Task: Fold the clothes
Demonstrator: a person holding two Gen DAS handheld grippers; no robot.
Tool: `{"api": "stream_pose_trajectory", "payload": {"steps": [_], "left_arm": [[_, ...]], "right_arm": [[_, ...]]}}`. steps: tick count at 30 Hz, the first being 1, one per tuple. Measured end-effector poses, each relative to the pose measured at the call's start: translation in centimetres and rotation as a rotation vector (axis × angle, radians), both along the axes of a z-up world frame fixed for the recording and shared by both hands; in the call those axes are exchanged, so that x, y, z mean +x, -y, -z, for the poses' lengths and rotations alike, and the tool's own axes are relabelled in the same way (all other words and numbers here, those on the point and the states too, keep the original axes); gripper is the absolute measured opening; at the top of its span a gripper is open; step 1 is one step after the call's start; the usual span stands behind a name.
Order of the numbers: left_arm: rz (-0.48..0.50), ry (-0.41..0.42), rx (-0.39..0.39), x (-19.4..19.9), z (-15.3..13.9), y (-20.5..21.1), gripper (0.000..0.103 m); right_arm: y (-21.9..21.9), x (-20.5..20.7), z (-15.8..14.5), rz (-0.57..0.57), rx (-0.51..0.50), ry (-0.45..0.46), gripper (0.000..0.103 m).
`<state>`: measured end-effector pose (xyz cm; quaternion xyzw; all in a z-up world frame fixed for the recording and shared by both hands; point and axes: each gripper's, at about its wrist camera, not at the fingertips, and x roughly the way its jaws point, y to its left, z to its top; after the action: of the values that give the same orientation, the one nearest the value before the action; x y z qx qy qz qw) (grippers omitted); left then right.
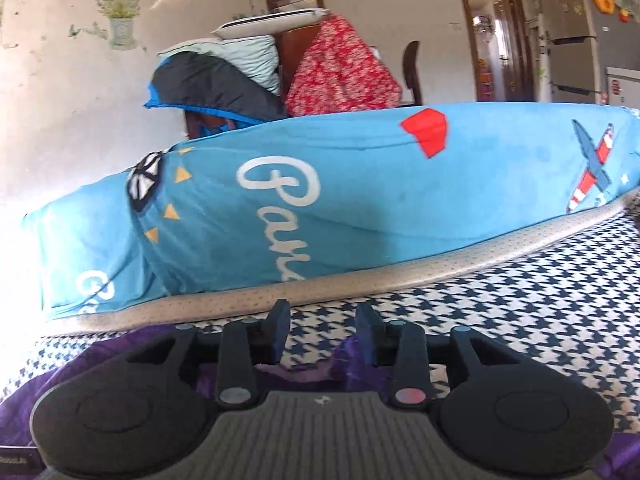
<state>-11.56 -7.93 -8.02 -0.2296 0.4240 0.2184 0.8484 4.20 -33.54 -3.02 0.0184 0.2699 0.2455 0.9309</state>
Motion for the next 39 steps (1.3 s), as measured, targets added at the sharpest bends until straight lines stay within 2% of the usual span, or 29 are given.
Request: {"api": "stream_pose_trajectory", "payload": {"steps": [3,13,14,16,17,20,24,30,35,39], "left_arm": [[-0.005,0.000,-0.006,0.0,0.0,-0.1,0.103],[-0.023,-0.002,-0.026,0.1,-0.1,-0.4,0.103],[-0.024,-0.002,-0.026,0.1,-0.1,-0.4,0.103],[-0.026,-0.001,-0.027,0.1,-0.2,-0.4,0.103],[-0.027,0.000,-0.029,0.1,-0.2,-0.4,0.103],[-0.036,0.009,-0.037,-0.1,-0.5,-0.6,0.103],[-0.059,0.041,-0.025,-0.3,-1.2,-1.1,0.103],[-0.081,0.138,0.021,-0.9,-3.1,-1.8,0.103],[-0.055,0.181,0.025,-0.7,-3.5,-1.6,0.103],[0.000,0.220,-0.010,-0.2,-2.9,-1.0,0.103]], "right_arm": [[-1.7,0.2,1.1,-0.056,-0.020,-0.014,0.051],[-5.4,0.5,4.2,-0.150,-0.094,-0.024,0.057],[-5.7,0.4,4.5,-0.171,-0.110,-0.029,0.056],[-6.3,0.2,5.3,-0.204,-0.139,-0.042,0.032],[-6.6,0.0,5.6,-0.209,-0.154,-0.043,0.016],[-7.0,-0.8,5.5,-0.216,-0.165,-0.003,0.008],[-7.0,-2.8,3.8,-0.265,-0.180,0.087,0.007],[-8.7,-8.5,2.8,-0.545,-0.312,0.201,0.007],[-10.6,-13.0,4.7,-0.747,-0.431,0.214,0.007],[-11.4,-15.3,5.8,-0.834,-0.491,0.238,0.008]]}}
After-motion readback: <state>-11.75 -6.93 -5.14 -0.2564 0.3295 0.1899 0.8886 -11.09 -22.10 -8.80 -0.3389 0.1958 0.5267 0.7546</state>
